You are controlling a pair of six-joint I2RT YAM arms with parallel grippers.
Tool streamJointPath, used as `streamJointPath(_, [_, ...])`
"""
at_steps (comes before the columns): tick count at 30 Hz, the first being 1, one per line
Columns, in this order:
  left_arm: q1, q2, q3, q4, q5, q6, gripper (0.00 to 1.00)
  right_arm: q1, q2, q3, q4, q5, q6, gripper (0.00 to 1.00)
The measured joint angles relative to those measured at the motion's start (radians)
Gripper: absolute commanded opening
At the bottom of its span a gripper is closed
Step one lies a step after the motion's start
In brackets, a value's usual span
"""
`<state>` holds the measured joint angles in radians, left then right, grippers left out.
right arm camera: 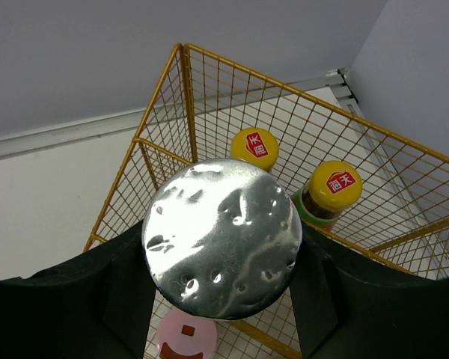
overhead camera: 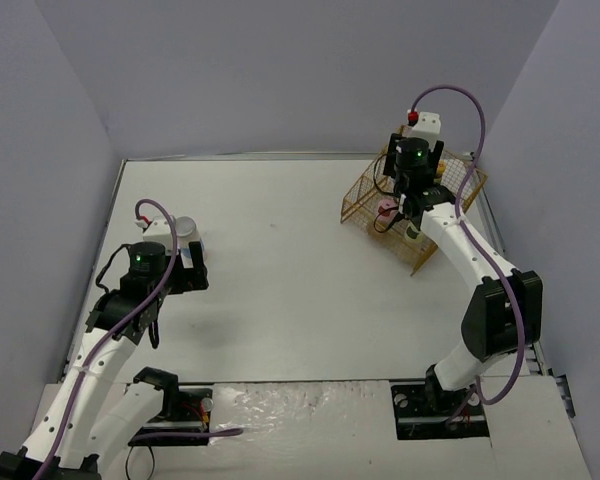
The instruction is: Organize the condiment bottles
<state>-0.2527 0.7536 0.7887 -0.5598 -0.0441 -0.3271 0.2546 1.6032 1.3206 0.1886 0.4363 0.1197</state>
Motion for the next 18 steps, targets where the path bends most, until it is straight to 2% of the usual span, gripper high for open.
streamJointPath(9, [0.0, -0.003, 0.0, 0.001, 0.001, -0.001, 0.97, -0.006, 0.113, -0.018, 0.036, -0.042, 0.027, 0.33])
streamJointPath(18, [0.0, -0.002, 0.0, 0.003, 0.003, -0.003, 0.97, -0.006, 0.191, -0.02, 0.048, -0.047, 0.073, 0.59])
